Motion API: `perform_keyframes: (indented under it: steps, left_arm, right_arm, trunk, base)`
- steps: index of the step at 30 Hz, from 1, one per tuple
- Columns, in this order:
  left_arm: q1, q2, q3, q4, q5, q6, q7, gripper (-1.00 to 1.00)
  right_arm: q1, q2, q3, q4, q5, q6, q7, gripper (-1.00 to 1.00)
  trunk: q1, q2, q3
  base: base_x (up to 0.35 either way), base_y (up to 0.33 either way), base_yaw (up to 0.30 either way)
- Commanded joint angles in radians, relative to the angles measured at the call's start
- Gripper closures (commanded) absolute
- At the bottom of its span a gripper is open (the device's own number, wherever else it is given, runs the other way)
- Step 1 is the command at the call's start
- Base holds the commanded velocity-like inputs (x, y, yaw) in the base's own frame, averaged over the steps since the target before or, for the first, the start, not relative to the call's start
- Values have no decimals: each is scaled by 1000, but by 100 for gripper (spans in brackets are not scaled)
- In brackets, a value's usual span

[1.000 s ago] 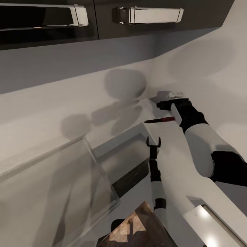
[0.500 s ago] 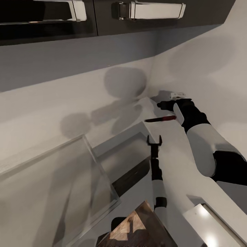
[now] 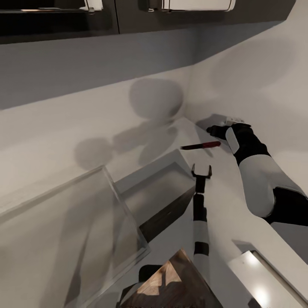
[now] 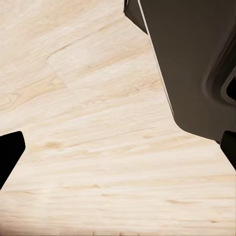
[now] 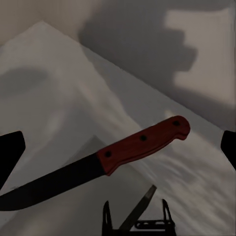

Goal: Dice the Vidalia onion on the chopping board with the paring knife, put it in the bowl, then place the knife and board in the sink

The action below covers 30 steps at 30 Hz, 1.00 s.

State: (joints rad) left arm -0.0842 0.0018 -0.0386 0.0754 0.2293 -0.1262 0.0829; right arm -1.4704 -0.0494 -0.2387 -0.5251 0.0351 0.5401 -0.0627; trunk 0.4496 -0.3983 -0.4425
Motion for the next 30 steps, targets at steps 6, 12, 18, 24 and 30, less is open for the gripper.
perform_keyframes:
  steps: [6, 12, 18, 24, 30]
  left_arm:
    - [-2, 0, -4, 4, 7, -7, 0, -100]
    - [-2, 0, -4, 4, 7, -7, -1, -100]
    - [-2, 1, -4, 4, 7, -7, -1, -100]
    - [-2, 1, -4, 4, 7, -7, 0, -100]
    - [-2, 1, -4, 4, 7, -7, 0, -100]
  right_arm:
    - [-1, 4, -4, -1, 2, 5, -5, -100]
    - [-1, 7, -3, -1, 2, 4, -5, -100]
    - [-1, 10, -2, 0, 0, 3, -4, -100]
    - [-1, 10, -2, 0, 0, 3, -5, -100]
    - [-1, 10, -2, 0, 0, 3, -5, -100]
  trunk:
    - [0, -2, -11]
    - [0, -2, -21]
    - [0, -2, -30]
    - [0, -2, -40]
    - [0, -2, -50]
  base:
    - [0, 0, 0]
    - [0, 0, 0]
    - [0, 0, 0]
    - [0, 0, 0]
    - [0, 0, 0]
